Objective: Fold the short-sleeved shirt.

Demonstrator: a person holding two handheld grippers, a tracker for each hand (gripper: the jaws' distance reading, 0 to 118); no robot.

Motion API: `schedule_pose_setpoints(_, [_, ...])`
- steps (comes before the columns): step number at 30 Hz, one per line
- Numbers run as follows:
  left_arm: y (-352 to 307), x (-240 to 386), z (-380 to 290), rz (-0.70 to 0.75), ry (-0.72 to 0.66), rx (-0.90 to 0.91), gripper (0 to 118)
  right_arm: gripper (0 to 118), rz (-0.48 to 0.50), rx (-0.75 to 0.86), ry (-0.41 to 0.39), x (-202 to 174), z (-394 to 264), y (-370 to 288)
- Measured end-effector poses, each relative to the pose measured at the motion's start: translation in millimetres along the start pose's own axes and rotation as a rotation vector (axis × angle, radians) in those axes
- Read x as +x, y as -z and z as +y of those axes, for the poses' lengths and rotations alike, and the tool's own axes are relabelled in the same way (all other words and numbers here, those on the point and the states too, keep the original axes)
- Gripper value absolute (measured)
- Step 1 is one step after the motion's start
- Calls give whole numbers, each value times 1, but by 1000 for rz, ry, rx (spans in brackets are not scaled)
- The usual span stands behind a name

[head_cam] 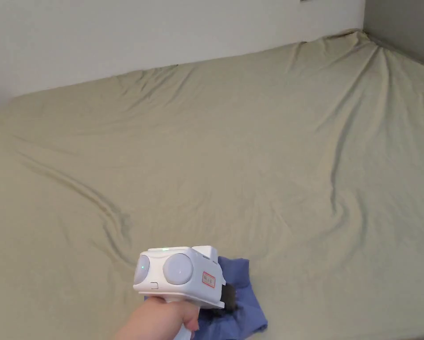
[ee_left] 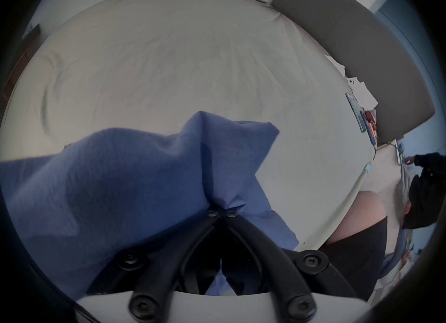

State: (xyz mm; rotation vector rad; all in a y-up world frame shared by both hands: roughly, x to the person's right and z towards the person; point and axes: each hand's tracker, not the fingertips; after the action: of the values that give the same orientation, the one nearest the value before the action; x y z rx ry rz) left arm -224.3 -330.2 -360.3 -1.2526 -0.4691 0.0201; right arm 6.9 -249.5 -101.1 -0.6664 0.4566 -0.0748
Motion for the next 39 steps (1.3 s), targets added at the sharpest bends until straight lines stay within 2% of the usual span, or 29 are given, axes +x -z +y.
schedule_pose_setpoints(2, [-20,-17,-2,-70,-77,21,0,2,37,-1,3,-2,10,19])
schedule_pose_setpoints(4, [-57,-34,-14,-87,-79,121,0,2,92,6,-16,-6,26,47])
schedule_pose_setpoints(7, [-114,-58,-51,-87,-82,271,0,2,141,4,-52,-7,56,111])
schedule_pose_setpoints(9, [-149,-78,-87,-94,-138,353,0,1,163,-5,-56,0,71,169])
schedule_pose_setpoints(11, [-165,-94,-119,-113,-193,375,0,1,158,-103,-1,10,79,219])
schedule_pose_setpoints(14, [-170,-121,-161,-141,-289,418,0,1,92,-190,2,28,73,276])
schedule_pose_setpoints(15, [-167,-132,-171,-172,-322,424,0,1,76,-234,58,35,68,288])
schedule_pose_setpoints(17, [-156,-152,-183,-232,-409,426,1,1,118,-231,154,46,53,294])
schedule_pose_setpoints(18, [-149,-161,-185,-248,-446,415,2,1,151,-183,182,48,49,292])
schedule_pose_setpoints(19, [-143,-168,-185,-274,-455,410,4,1,139,-175,174,47,49,289])
schedule_pose_setpoints(21, [-124,-185,-175,-364,-454,400,28,1,108,-171,88,39,47,285])
schedule_pose_setpoints(22, [-115,-191,-169,-410,-444,381,47,1,99,-169,70,37,48,285])
schedule_pose_setpoints(23, [-104,-196,-160,-453,-423,365,74,1,99,-171,84,36,48,285])
schedule_pose_setpoints(24, [-93,-200,-150,-475,-383,360,93,1,97,-172,97,38,48,286])
schedule_pose_setpoints(26, [-73,-212,-135,-539,-342,358,106,1,106,-169,139,39,47,285])
schedule_pose_setpoints(28, [-54,-223,-118,-552,-369,301,118,1,108,-164,145,39,45,284])
schedule_pose_setpoints(29, [-42,-229,-110,-559,-383,290,118,1,108,-161,147,40,44,283])
schedule_pose_setpoints(32, [-25,-237,-86,-754,-424,336,118,1,101,-156,147,38,44,282])
schedule_pose_setpoints(34, [-7,-226,-67,-787,-474,243,118,1,99,-151,147,37,43,281])
schedule_pose_setpoints(36, [6,-202,-53,-797,-363,195,118,1,101,-149,143,37,45,276])
schedule_pose_setpoints(37, [5,-190,-50,-691,-294,191,112,1,93,-148,123,35,48,269])
schedule_pose_setpoints(38, [3,-183,-49,-520,-223,214,88,1,26,-38,1,29,51,250])
schedule_pose_setpoints(39, [0,-183,-47,-550,-240,200,59,1,-1,79,-101,23,53,228])
